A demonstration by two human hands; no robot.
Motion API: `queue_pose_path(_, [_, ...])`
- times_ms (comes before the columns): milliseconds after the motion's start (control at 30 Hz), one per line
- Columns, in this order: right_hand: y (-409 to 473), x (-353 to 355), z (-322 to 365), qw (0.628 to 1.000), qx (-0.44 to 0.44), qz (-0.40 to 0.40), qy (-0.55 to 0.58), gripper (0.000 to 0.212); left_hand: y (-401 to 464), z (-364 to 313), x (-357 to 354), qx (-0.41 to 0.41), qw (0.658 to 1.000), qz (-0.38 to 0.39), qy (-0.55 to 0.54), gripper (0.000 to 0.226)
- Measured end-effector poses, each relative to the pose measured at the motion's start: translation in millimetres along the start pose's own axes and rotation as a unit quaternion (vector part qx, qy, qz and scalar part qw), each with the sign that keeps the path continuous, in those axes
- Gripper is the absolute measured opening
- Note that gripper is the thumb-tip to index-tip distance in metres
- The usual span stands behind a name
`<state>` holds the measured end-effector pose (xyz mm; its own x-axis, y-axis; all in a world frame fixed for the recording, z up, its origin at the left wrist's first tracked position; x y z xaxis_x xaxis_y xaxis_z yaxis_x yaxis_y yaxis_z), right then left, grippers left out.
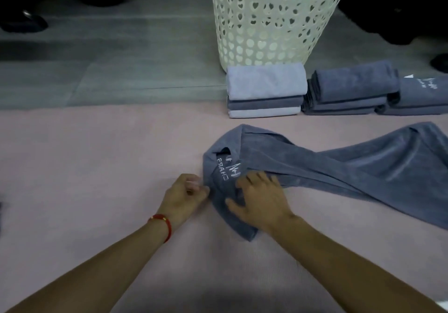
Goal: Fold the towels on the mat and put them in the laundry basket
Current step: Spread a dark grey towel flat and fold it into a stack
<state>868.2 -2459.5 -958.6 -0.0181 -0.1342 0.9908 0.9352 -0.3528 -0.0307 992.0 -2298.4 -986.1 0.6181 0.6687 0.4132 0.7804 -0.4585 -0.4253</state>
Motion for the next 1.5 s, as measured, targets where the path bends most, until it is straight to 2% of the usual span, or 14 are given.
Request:
queue_pose_path(133, [-46,-31,12,0.999,0.009,0.007,-0.039,0.028,-13,2,-38,0.002,0.996,0.004,0.092,0.024])
queue_pose_path(233, [-60,-21,20,0.986,0.018,0.004,0.164,0.008,-28,13,-57,0.091,0.995,0.027,0.021,0.042])
queue_pose_path(367, [-67,0,39,0.904,-0.036,0.055,0.423,0.016,-57,16,-60,0.229,0.943,0.105,-0.218,0.025])
queue_pose_path(500, [-66,14,55,0.836,-0.055,0.140,0.528,0.016,-60,39,-16,0.228,0.932,0.082,-0.270,0.019])
queue_pose_path(600, [-43,29,45,0.891,-0.013,0.159,0.425,0.013,-67,64,20,0.190,0.948,0.068,-0.247,0.017])
queue_pose_path(667, [-10,38,27,0.960,0.031,0.130,0.245,0.014,-79,75,40,0.152,0.968,0.047,-0.196,0.014])
queue_pose_path(733, [23,39,22,0.982,0.062,0.145,0.101,0.028,-90,89,53,0.126,0.985,0.018,-0.120,0.013])
queue_pose_path(833, [60,14,29,0.979,0.047,0.195,0.029,0.072,-102,106,55,0.107,0.992,0.012,-0.066,0.020])
queue_pose_path(900, [72,-12,40,0.974,0.037,0.222,-0.004,0.085,-108,115,53,0.104,0.993,0.021,-0.057,0.028])
queue_pose_path(967, [81,-26,47,0.975,0.045,0.212,-0.040,0.066,-112,118,52,0.101,0.994,0.017,-0.025,0.034])
queue_pose_path(1033, [97,-18,52,0.985,0.062,0.155,-0.047,0.037,-115,119,53,0.100,0.995,0.001,0.007,0.034])
queue_pose_path(1100, [122,3,57,0.987,0.113,0.093,-0.069,0.025,-115,119,58,0.100,0.994,-0.035,0.018,0.031])
queue_pose_path(1267, [201,61,101,0.964,0.257,0.037,-0.061,0.032,-118,119,75,0.095,0.990,-0.102,-0.024,0.037])
queue_pose_path(1500, [262,49,178,0.972,0.203,0.016,-0.114,0.029,-125,147,146,0.140,0.964,-0.227,0.002,0.036])
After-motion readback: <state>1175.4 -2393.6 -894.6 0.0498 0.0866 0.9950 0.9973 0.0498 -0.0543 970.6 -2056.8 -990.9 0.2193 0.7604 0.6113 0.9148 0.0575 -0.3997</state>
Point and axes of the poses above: each hand's wrist, its own y-axis towards the middle knuckle, its own x-axis out of the back of the hand, z = x × y, the point moved 6 cm from there along y, towards the middle knuckle, and after that the axes turned 2 degrees about -y, right-handed, at the moved point
